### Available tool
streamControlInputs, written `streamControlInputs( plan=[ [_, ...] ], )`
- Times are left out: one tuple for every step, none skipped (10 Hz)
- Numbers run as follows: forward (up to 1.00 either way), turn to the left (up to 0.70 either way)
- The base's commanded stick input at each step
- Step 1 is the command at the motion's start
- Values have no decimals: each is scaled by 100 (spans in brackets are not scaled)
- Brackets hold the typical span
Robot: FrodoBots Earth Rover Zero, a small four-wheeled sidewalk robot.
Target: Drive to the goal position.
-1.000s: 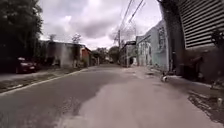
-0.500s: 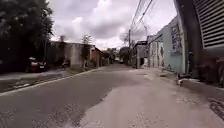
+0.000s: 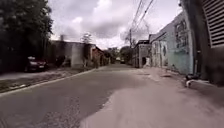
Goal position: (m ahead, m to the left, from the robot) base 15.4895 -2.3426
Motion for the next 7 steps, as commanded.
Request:
streamControlInputs(
  plan=[
    [50,0],
    [50,0],
    [50,0],
    [50,0],
    [50,0],
    [50,0],
    [50,0]
  ],
)
